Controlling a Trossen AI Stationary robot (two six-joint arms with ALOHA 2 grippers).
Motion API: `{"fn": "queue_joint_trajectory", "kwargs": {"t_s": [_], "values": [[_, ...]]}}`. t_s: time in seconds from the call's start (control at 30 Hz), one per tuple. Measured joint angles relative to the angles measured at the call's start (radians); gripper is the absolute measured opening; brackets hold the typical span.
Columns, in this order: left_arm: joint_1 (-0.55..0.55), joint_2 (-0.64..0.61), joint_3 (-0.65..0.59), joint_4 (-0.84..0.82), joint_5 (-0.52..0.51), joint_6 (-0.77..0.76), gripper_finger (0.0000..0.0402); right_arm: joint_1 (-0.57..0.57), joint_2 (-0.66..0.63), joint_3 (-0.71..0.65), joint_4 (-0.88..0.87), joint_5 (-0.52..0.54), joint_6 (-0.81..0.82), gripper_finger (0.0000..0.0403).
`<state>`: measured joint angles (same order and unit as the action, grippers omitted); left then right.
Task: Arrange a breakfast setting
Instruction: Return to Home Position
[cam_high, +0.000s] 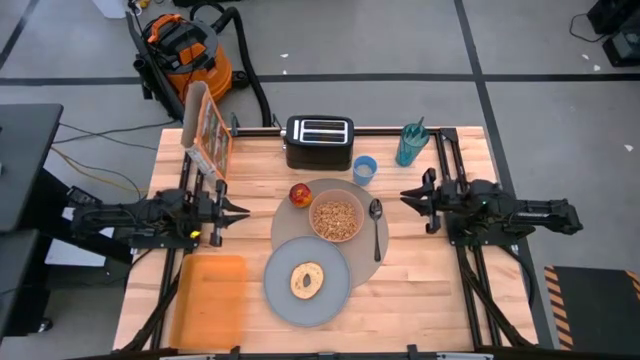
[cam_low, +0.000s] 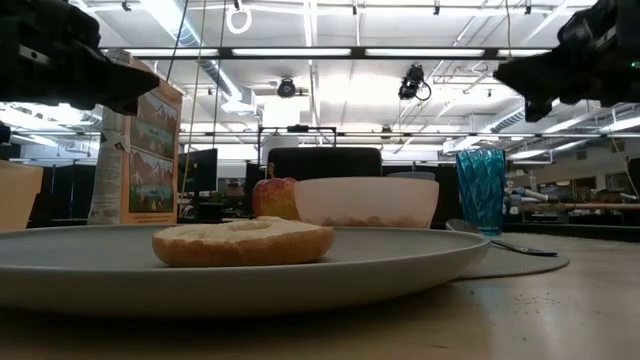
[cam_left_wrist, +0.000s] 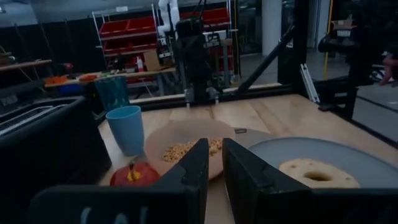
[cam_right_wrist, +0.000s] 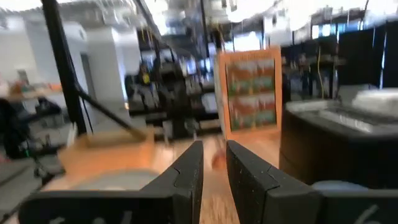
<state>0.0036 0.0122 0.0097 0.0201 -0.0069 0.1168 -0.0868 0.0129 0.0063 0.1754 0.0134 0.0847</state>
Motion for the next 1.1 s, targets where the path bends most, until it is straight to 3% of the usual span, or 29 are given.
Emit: {"fn": "queue_joint_trajectory", "kwargs": {"t_s": [0.2, 0.5, 1.1], "values": [[0.0, 0.033, 0.0, -0.003, 0.002, 0.043, 0.0055, 0.0, 0.0, 0.0, -0.092, 0.002, -0.009, 0.0078], [-0.001, 0.098, -0.001, -0.002, 0.008, -0.066, 0.0055, 0.0, 0.0, 0.0, -0.155, 0.002, -0.059, 0.0078], [-0.001, 0.112, -0.003, 0.08, 0.011, -0.08, 0.0055, 0.0, 0.002, 0.0, -0.154, -0.006, -0.086, 0.0078]]}}
